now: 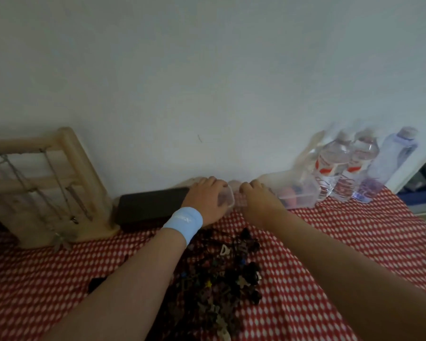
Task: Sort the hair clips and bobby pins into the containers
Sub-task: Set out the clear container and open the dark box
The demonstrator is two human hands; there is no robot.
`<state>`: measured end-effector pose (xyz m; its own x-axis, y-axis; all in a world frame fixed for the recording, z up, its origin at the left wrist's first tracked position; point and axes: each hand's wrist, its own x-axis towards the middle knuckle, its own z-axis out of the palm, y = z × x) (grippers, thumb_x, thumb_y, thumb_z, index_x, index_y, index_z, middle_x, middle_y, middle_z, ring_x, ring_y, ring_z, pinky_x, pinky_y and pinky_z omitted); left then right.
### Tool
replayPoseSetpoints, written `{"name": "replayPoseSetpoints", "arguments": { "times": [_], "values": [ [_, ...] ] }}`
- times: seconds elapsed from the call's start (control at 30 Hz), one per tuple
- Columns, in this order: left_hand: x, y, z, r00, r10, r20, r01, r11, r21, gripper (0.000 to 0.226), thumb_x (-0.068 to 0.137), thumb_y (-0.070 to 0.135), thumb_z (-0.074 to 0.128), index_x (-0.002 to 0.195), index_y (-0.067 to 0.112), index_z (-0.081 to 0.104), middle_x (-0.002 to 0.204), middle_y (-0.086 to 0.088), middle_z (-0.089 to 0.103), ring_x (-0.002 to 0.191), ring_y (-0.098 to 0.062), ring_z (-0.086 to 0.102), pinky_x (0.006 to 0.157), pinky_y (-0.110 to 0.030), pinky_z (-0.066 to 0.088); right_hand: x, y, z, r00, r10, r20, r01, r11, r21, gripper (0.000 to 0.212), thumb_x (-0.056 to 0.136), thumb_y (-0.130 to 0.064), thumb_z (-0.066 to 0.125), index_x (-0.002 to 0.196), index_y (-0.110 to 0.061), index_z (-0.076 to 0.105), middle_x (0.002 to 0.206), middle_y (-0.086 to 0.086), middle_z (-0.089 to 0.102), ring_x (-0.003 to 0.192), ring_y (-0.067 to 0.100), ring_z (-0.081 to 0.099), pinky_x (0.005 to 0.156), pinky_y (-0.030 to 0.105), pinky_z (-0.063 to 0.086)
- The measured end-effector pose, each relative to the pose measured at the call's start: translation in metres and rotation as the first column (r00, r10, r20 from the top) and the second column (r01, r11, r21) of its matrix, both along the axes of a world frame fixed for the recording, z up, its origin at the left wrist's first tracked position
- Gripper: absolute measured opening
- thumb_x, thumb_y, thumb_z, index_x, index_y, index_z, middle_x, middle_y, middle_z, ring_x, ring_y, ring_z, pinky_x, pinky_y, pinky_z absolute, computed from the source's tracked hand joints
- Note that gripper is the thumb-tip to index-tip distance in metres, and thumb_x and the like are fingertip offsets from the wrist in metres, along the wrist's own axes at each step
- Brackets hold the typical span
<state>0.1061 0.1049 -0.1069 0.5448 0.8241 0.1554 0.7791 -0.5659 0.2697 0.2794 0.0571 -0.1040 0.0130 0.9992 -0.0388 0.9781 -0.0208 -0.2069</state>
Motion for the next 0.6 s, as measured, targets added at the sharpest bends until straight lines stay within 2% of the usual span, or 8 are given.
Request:
{"name": "replayPoseSetpoints", "arguments": {
  "times": [0.1,0.27,0.4,0.47,0.53,0.6],
  "values": [
    [-0.004,0.005,-0.001,0.999,-0.012,0.048,0.012,1.0,0.0,0.058,0.085,0.045,0.058,0.137,0.023,0.043,0.133,-0.001,0.05,0.122,-0.025,0.046,0.105,-0.043,0.037,-0.001,-0.007,0.006,1.0,0.003,-0.013,-0.002,0.997,0.078,0.059,0.088,-0.031,0.059,0.141,-0.02,0.035,0.131,0.012,0.043,0.121,0.032,0.045,0.097,0.048,0.048],
    [-0.004,-0.008,-0.003,0.992,-0.041,0.116,0.036,0.998,0.048,0.07,0.083,0.048,0.062,0.144,0.022,0.037,0.141,0.0,0.047,0.125,-0.023,0.048,0.105,-0.038,0.039,-0.006,-0.026,0.004,1.0,0.006,-0.025,0.0,0.975,0.22,0.072,0.091,-0.04,0.054,0.153,-0.017,0.025,0.135,0.016,0.038,0.125,0.035,0.041,0.097,0.047,0.044],
    [-0.003,-0.033,-0.002,0.979,-0.056,0.198,0.053,0.998,0.023,0.072,0.079,0.046,0.065,0.143,0.025,0.039,0.138,0.003,0.05,0.124,-0.019,0.051,0.105,-0.04,0.042,-0.012,-0.045,0.002,0.999,-0.018,-0.036,0.027,0.963,0.268,0.069,0.092,-0.044,0.052,0.15,-0.013,0.033,0.134,0.016,0.039,0.124,0.035,0.043,0.099,0.048,0.042],
    [-0.004,-0.051,0.001,0.974,-0.067,0.215,0.077,0.996,-0.039,0.077,0.076,0.048,0.068,0.143,0.027,0.038,0.136,0.006,0.051,0.121,-0.017,0.053,0.103,-0.038,0.044,-0.018,-0.059,0.001,0.996,-0.018,-0.089,0.043,0.955,0.292,0.064,0.093,-0.046,0.051,0.146,-0.014,0.039,0.133,0.014,0.04,0.122,0.033,0.045,0.1,0.048,0.043],
    [-0.007,-0.066,0.003,0.96,-0.065,0.273,0.106,0.985,-0.138,0.078,0.075,0.044,0.073,0.143,0.026,0.037,0.13,0.006,0.054,0.115,-0.016,0.056,0.099,-0.035,0.047,-0.026,-0.068,0.001,0.989,0.007,-0.151,0.038,0.956,0.292,0.065,0.092,-0.047,0.052,0.147,-0.016,0.038,0.137,0.013,0.039,0.123,0.032,0.046,0.101,0.049,0.043],
    [-0.015,-0.077,0.006,0.93,-0.039,0.366,0.11,0.979,-0.174,0.075,0.075,0.037,0.075,0.14,0.027,0.038,0.126,0.005,0.056,0.109,-0.015,0.058,0.098,-0.035,0.049,-0.035,-0.075,0.005,0.977,0.047,-0.209,0.016,0.957,0.289,0.068,0.091,-0.047,0.052,0.149,-0.017,0.035,0.142,0.011,0.037,0.127,0.031,0.047,0.102,0.046,0.043]
  ]
}}
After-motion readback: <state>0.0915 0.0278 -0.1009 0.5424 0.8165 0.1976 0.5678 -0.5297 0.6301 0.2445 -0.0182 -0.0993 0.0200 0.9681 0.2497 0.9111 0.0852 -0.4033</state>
